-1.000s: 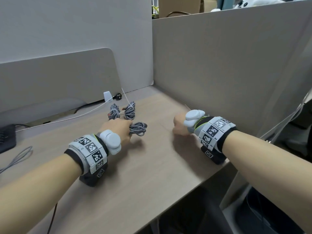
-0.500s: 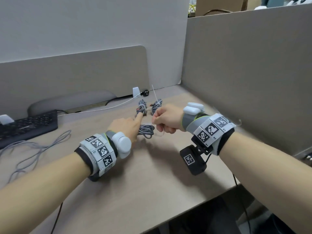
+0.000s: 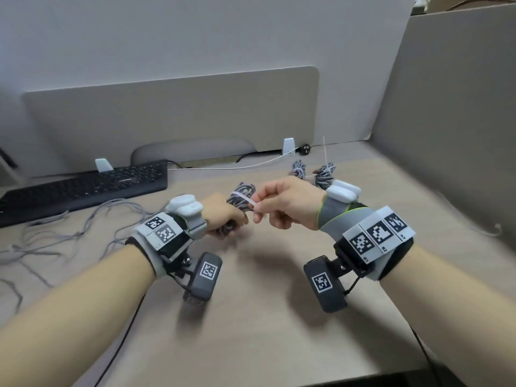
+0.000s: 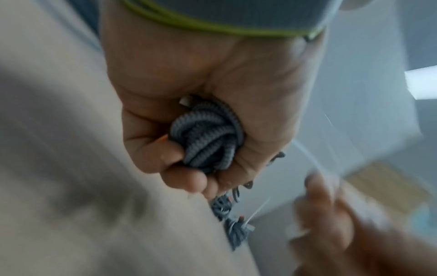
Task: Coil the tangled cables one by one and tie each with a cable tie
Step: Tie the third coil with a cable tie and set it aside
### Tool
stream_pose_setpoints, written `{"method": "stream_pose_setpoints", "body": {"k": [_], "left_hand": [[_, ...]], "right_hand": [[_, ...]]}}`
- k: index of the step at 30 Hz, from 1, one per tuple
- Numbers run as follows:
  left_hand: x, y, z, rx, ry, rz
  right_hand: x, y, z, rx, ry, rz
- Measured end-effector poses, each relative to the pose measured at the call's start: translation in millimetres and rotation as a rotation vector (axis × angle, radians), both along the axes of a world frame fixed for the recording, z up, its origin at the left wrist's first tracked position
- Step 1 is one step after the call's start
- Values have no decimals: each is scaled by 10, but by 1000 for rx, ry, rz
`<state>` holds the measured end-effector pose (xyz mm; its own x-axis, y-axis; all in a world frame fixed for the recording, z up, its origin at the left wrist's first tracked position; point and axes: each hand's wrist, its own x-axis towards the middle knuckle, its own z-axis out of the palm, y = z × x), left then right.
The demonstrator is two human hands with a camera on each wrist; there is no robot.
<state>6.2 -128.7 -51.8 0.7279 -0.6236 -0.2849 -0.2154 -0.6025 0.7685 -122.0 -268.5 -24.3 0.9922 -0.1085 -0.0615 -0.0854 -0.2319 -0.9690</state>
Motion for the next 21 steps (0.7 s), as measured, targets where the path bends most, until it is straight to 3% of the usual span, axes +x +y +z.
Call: {"method": "stream_pose_setpoints", "body": {"k": [5,10,21], "left_hand": [[95,291,-28,-254,464,63],[114,337,-125,-447,722,118],[154,166,-425,-521,811,93]], "right_hand": [[183,33,-144,215,20,30],[395,67,-258,339,17,19],[457,-40,-516,367,49,75]]}}
